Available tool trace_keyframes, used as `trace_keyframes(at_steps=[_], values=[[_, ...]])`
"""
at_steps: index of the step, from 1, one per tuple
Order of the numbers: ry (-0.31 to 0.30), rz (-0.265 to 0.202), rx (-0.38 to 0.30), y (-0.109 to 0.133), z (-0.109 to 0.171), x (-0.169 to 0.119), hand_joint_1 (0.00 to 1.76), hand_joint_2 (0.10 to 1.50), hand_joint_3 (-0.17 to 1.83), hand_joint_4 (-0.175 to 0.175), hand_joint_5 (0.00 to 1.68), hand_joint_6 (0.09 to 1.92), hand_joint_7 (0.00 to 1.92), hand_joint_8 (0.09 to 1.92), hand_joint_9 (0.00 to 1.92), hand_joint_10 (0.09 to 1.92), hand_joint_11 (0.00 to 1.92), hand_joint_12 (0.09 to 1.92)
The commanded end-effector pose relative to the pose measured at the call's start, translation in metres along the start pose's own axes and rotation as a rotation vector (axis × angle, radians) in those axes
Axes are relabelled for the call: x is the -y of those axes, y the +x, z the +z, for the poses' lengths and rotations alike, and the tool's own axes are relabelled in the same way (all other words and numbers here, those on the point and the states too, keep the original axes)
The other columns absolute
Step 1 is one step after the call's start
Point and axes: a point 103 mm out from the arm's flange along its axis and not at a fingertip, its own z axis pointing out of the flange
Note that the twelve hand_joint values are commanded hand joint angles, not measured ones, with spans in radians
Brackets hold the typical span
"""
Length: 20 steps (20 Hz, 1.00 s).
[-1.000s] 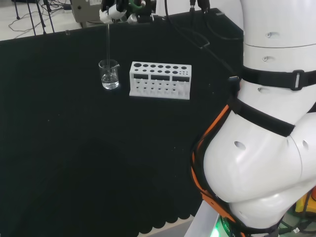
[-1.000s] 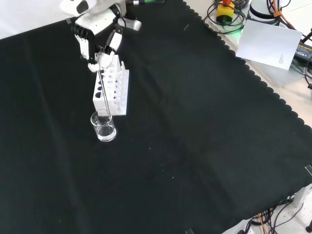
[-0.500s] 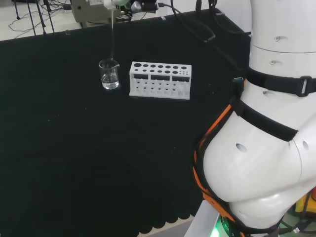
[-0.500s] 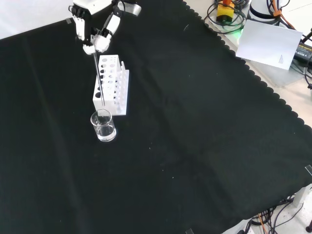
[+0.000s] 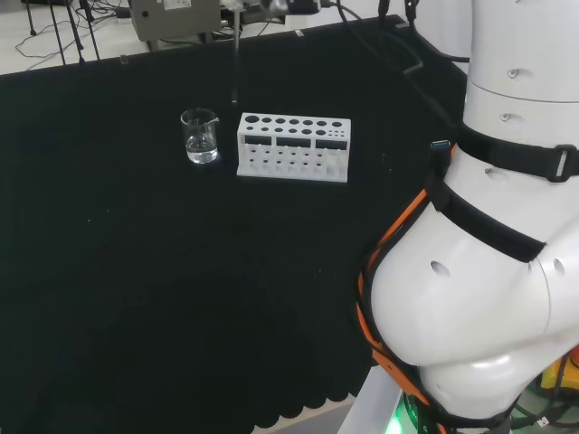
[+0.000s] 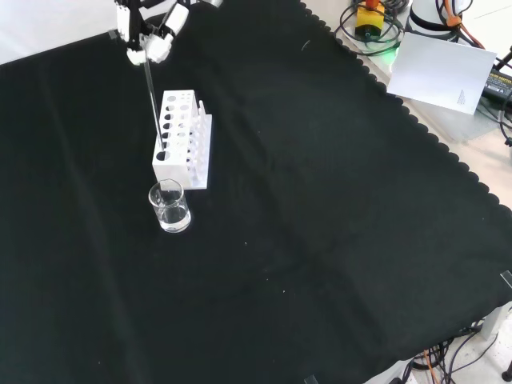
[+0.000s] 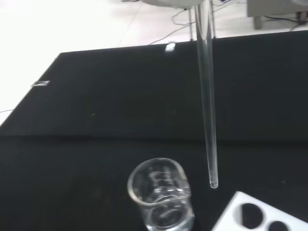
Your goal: Put the glass rod back on the white test tube rack.
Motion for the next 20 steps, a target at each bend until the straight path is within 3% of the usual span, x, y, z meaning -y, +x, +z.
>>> trace_keyframes(at_steps=[1, 13, 18, 20], values=[[-0.011, 0.063, 0.006, -0.036, -0.005, 0.014, 1.31, 1.04, -0.03, -0.175, 1.23, 0.28, 1.20, 0.97, 1.74, 0.56, 1.67, 0.75], [-0.017, 0.137, 0.007, -0.099, -0.019, 0.040, 1.31, 1.04, -0.02, -0.175, 1.23, 0.27, 1.20, 0.97, 1.74, 0.56, 1.67, 0.76], [-0.021, 0.164, 0.015, -0.104, -0.021, 0.043, 1.31, 1.04, -0.02, -0.175, 1.23, 0.27, 1.20, 0.97, 1.74, 0.56, 1.67, 0.76], [-0.024, 0.140, 0.010, -0.101, -0.021, 0.042, 1.31, 1.04, -0.02, -0.175, 1.23, 0.27, 1.20, 0.97, 1.74, 0.56, 1.67, 0.76]])
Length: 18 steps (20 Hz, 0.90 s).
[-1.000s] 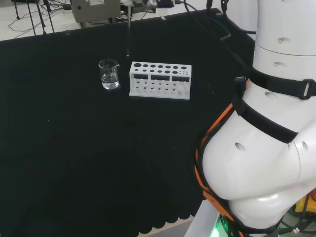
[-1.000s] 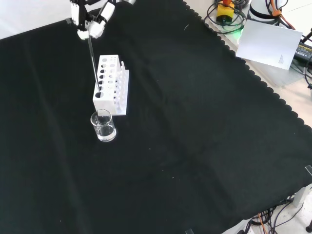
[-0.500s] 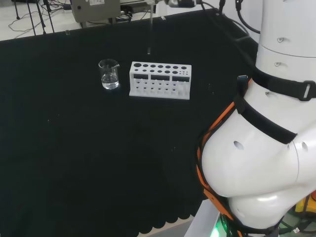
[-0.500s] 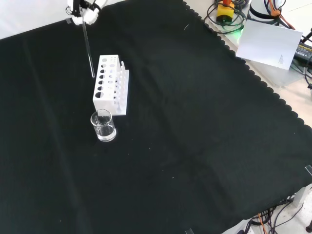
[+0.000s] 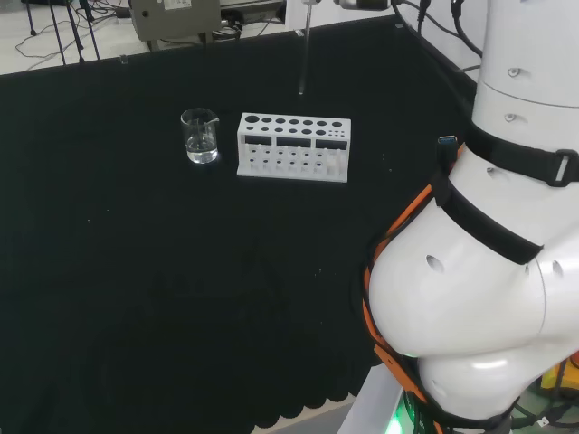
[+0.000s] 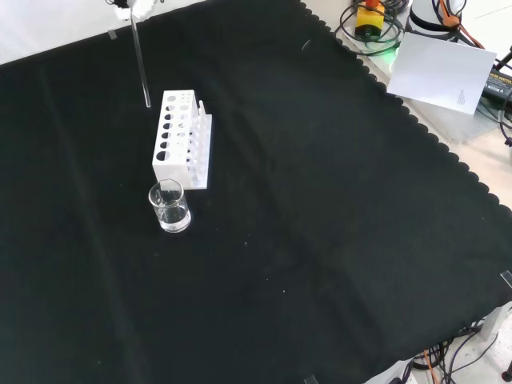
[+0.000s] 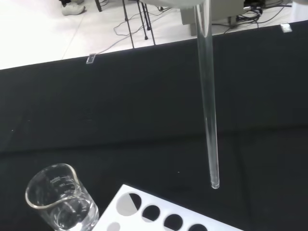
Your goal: Put the glass rod back on the white test tube rack.
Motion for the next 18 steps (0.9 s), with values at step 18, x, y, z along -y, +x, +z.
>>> trace_keyframes(at_steps=[18], values=[[-0.014, 0.018, 0.004, 0.002, 0.003, 0.018, 1.31, 1.04, -0.02, -0.175, 1.23, 0.27, 1.20, 0.96, 1.74, 0.56, 1.67, 0.76]])
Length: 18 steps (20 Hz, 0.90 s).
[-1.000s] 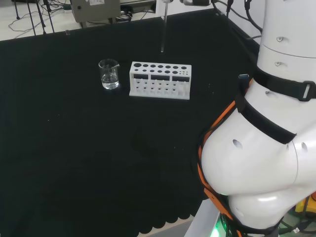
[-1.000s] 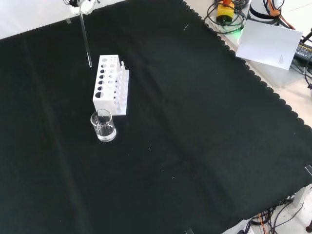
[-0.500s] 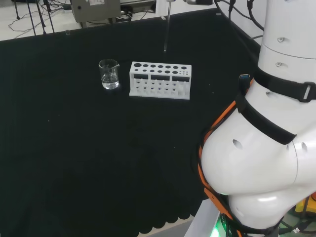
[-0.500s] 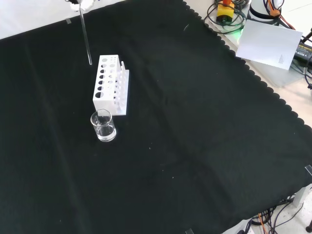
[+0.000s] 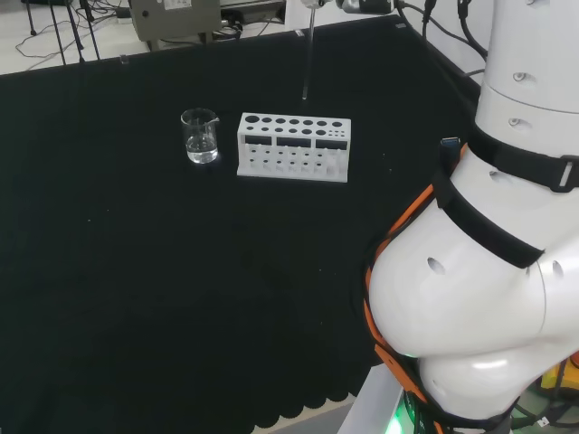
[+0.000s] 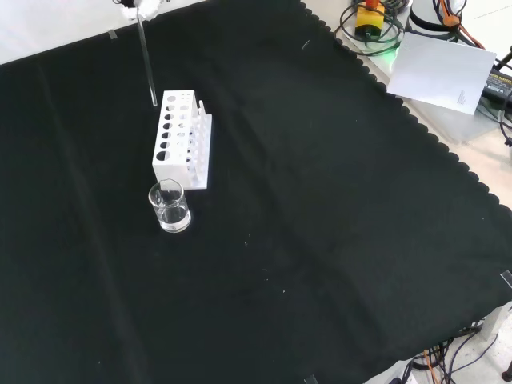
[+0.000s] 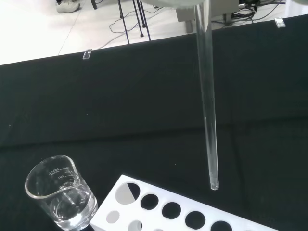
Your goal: Put the glass rod back on the white test tube rack.
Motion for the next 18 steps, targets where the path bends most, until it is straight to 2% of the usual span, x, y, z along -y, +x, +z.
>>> trace_keyframes(at_steps=[1, 5, 8, 11, 13, 14, 18], values=[[-0.013, 0.012, 0.003, 0.000, 0.000, 0.008, 1.31, 1.04, -0.02, -0.175, 1.23, 0.27, 1.20, 0.96, 1.74, 0.56, 1.67, 0.76], [-0.022, 0.023, -0.011, -0.002, 0.003, 0.018, 1.31, 1.04, -0.02, -0.175, 1.23, 0.27, 1.20, 0.96, 1.74, 0.56, 1.67, 0.76], [-0.039, 0.032, -0.025, -0.012, 0.008, 0.047, 1.31, 1.04, -0.02, -0.175, 1.23, 0.27, 1.20, 0.96, 1.74, 0.56, 1.67, 0.76], [-0.018, 0.034, -0.024, -0.020, 0.009, 0.062, 1.31, 1.04, -0.02, -0.175, 1.23, 0.27, 1.20, 0.96, 1.74, 0.56, 1.67, 0.76], [-0.004, 0.040, -0.020, -0.021, 0.009, 0.061, 1.31, 1.04, -0.02, -0.175, 1.23, 0.27, 1.20, 0.96, 1.74, 0.56, 1.67, 0.76], [0.009, 0.046, -0.003, -0.014, 0.010, 0.055, 1.31, 1.04, -0.02, -0.175, 1.23, 0.26, 1.20, 0.97, 1.74, 0.56, 1.67, 0.76], [0.007, 0.031, -0.004, -0.009, 0.012, 0.050, 1.31, 1.04, -0.02, -0.175, 1.23, 0.26, 1.20, 0.97, 1.74, 0.56, 1.67, 0.76]])
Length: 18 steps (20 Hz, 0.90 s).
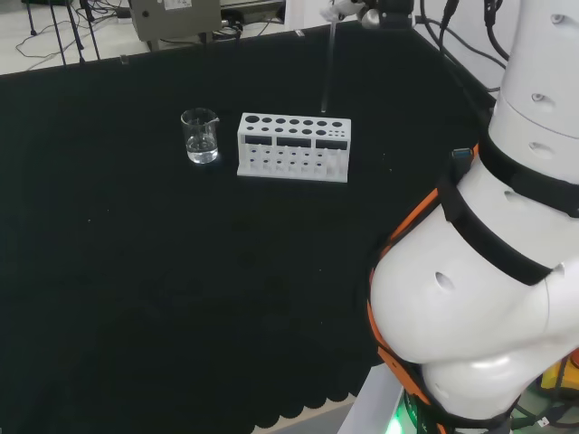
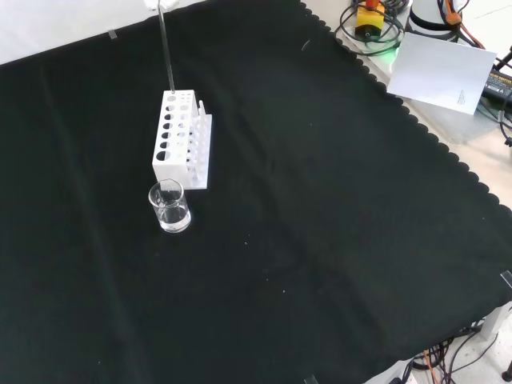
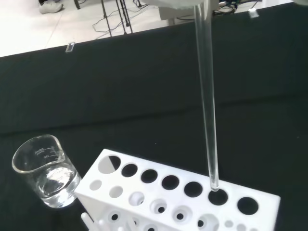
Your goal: Put the glass rod back on the white test tube rack.
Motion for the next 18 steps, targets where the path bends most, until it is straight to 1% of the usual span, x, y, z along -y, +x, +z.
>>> trace_keyframes(at_steps=[1, 6, 14, 18], values=[[0.014, -0.022, -0.016, 0.0086, 0.0099, 0.0023, 1.31, 1.04, -0.02, -0.175, 1.23, 0.26, 1.20, 0.97, 1.74, 0.56, 1.67, 0.76], [0.014, -0.016, -0.017, 0.0096, 0.0114, 0.0009, 1.31, 1.04, -0.02, -0.175, 1.23, 0.26, 1.20, 0.96, 1.74, 0.56, 1.67, 0.76], [0.007, -0.057, -0.030, 0.0136, 0.0117, -0.0019, 1.31, 1.04, -0.02, -0.175, 1.23, 0.26, 1.20, 0.96, 1.74, 0.56, 1.67, 0.76], [0.010, -0.056, -0.020, 0.0147, 0.0119, -0.0029, 1.31, 1.04, -0.02, -0.175, 1.24, 0.26, 1.20, 0.96, 1.74, 0.56, 1.67, 0.76]])
